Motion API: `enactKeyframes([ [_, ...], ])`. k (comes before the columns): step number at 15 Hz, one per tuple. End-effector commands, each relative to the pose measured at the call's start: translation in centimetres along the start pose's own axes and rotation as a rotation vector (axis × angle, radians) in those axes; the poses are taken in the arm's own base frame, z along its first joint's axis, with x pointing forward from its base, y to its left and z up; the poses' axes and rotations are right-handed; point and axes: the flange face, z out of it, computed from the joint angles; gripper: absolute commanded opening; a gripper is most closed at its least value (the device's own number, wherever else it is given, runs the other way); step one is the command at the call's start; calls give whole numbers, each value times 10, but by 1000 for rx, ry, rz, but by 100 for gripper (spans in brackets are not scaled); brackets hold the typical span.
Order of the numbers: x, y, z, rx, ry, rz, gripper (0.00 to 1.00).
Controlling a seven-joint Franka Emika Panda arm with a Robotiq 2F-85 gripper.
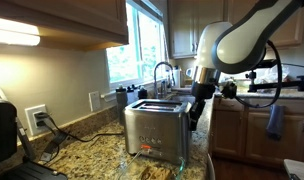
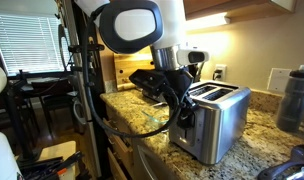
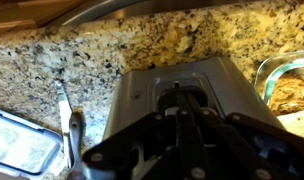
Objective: Put a slice of bread in the toaster then push the toaster lever down
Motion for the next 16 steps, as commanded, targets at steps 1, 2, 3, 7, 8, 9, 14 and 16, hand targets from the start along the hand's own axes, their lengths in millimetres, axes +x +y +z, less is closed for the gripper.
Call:
enactKeyframes([
  [1,-23,-5,19,8,28,-1,3],
  [2,-27,-6,23,7,35,1,3],
  [3,-32,-7,28,4,39,2,3],
  [7,-27,-9,47,-6,55,-4,3],
  [8,-28,-9,52,-6,52,-1,3],
  [9,-29,-9,56,-7,51,1,3],
  [14,-26,-12,57,-5,83,13,3],
  [16,-24,-12,46,1,77,22,3],
])
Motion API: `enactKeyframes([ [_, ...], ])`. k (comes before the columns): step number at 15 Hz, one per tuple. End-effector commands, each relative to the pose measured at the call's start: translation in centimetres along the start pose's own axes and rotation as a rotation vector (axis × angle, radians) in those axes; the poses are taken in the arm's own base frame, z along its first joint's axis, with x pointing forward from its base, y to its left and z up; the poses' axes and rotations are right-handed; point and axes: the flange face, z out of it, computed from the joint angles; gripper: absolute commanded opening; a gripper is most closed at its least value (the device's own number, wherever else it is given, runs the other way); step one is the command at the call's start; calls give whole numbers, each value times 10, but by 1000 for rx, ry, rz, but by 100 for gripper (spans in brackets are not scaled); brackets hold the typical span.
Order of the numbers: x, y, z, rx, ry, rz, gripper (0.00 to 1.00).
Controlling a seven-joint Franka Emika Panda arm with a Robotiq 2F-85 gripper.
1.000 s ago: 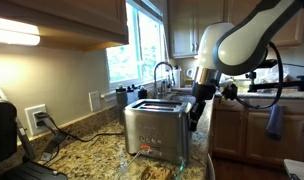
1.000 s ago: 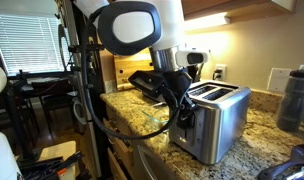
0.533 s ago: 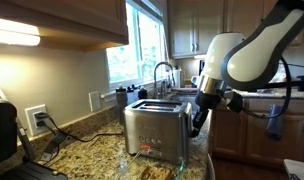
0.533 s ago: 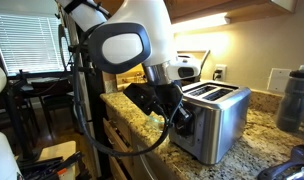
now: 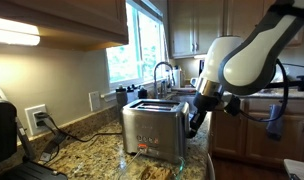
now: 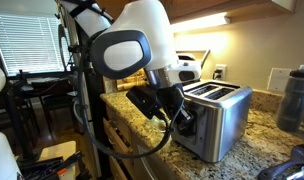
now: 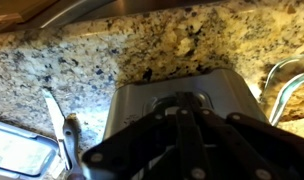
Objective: Put a slice of bread in the toaster then push the toaster lever down
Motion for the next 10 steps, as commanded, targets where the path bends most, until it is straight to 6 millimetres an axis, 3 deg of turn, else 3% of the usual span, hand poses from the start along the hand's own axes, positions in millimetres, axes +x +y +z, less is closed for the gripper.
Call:
enactKeyframes([
  [1,-1,-4,1,9,-20,1,3],
  [3,8,-3,-17,24,-27,6,3],
  [4,13,-1,-26,23,-40,6,28],
  [6,24,1,-48,28,-60,-3,29],
  [10,51,9,-104,35,-111,-10,54],
])
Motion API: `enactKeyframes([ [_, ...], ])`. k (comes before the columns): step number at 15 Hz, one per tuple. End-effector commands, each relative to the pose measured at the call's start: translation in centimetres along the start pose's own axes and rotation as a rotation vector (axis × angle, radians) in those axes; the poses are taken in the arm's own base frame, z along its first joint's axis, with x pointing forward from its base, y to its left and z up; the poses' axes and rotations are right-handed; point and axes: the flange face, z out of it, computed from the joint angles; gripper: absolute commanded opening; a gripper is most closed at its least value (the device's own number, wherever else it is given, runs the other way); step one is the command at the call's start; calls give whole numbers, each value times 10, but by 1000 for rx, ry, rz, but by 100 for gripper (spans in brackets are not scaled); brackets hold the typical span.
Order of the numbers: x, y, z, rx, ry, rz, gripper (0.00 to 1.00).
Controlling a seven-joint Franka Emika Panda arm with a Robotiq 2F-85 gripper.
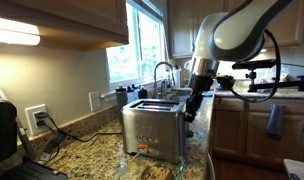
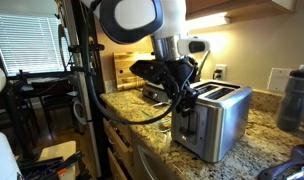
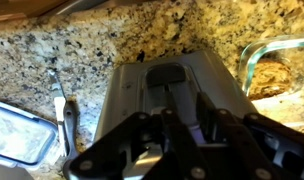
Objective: Put a slice of bread in the toaster then push the toaster lever down
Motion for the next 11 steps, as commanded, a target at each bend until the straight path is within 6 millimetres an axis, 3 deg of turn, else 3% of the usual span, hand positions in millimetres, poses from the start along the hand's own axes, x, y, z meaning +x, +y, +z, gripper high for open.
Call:
enactKeyframes([
  [1,9,6,-62,-4,-49,-6,61],
  [7,12,4,-132,20,-177,-21,98],
  [8,18,4,-115,34,-151,-16,100],
  [9,19,4,-121,34,-148,-17,87],
  [11,20,4,-119,35,-153,-17,100],
])
